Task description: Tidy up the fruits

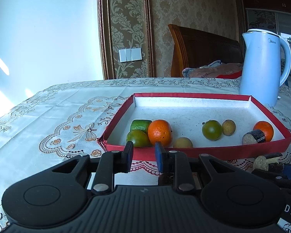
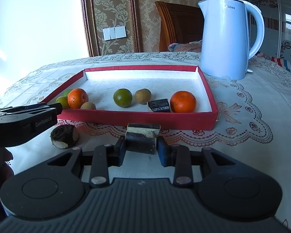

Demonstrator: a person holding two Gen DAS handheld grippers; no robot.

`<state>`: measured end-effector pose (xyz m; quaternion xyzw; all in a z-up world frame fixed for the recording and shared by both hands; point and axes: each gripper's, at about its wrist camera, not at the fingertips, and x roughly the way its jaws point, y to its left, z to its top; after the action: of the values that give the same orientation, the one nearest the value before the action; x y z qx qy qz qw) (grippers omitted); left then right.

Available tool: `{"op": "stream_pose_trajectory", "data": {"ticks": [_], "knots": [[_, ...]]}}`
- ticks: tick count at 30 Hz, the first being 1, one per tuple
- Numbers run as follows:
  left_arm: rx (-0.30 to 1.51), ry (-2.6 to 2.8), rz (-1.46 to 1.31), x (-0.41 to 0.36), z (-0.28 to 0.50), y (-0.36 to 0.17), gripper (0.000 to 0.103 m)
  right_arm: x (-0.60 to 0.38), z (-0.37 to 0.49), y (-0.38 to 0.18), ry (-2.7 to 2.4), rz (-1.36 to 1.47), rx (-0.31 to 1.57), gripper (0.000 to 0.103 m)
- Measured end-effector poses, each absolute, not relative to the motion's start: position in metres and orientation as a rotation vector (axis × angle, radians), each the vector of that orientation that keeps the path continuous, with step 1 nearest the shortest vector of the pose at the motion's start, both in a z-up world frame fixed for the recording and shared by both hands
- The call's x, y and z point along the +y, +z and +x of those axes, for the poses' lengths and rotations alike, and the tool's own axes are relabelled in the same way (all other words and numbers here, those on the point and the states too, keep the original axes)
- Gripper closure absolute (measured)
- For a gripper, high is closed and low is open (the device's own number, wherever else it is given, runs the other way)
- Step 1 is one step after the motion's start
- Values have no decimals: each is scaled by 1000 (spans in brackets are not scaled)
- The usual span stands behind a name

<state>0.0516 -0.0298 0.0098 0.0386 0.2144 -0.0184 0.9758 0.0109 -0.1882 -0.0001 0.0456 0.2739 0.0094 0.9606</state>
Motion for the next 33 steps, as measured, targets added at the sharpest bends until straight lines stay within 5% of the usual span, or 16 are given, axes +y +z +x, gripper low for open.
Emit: {"op": "stream_pose_trajectory", "data": {"ticks": [33], "knots": [[507,-229,70,-26,31,8,75,-207,2,1,123,171,522,71]]}}
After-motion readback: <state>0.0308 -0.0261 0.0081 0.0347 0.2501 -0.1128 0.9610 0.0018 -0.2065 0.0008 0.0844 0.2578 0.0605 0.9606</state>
